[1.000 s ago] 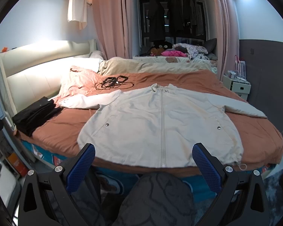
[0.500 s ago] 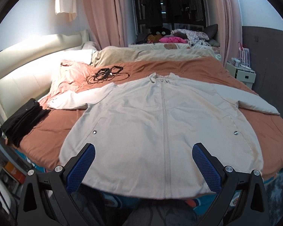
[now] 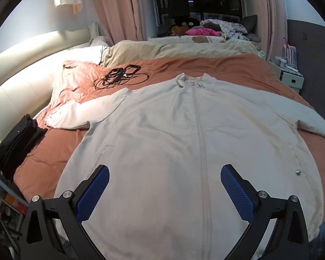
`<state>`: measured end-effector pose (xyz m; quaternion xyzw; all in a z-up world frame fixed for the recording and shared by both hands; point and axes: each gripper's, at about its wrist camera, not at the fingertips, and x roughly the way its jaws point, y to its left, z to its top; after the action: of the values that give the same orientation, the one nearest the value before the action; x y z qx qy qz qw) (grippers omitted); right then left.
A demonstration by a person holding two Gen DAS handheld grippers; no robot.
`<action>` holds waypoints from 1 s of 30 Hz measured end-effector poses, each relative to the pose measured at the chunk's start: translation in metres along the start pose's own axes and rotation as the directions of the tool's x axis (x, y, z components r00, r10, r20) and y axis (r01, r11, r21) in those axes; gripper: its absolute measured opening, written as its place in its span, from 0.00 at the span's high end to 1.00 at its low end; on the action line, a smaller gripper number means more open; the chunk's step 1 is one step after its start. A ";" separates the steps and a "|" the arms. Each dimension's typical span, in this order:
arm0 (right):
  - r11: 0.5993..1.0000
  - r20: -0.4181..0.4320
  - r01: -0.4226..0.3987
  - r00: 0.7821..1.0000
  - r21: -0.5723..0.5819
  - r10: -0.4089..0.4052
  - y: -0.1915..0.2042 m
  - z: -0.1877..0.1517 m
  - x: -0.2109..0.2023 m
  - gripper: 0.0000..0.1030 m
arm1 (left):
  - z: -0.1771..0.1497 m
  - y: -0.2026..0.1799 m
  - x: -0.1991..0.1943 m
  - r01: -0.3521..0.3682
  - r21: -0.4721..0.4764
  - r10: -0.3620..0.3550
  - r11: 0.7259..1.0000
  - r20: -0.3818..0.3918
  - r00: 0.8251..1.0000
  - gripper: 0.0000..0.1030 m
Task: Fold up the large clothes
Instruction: 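Move the left tool toward the cream jacket's sleeve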
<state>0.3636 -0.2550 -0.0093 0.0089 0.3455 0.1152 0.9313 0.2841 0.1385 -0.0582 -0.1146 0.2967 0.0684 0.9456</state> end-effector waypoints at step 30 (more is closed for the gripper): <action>0.982 -0.206 -0.173 0.961 0.075 0.185 0.045 0.080 0.196 0.60 | 0.084 0.102 0.261 -0.132 -0.326 0.034 0.936 -0.290 0.956 0.49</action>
<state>0.5504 -0.1632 -0.0699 0.0541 0.4437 0.1896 0.8742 0.5225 0.2743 -0.1597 -0.2729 0.4156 0.1423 0.8559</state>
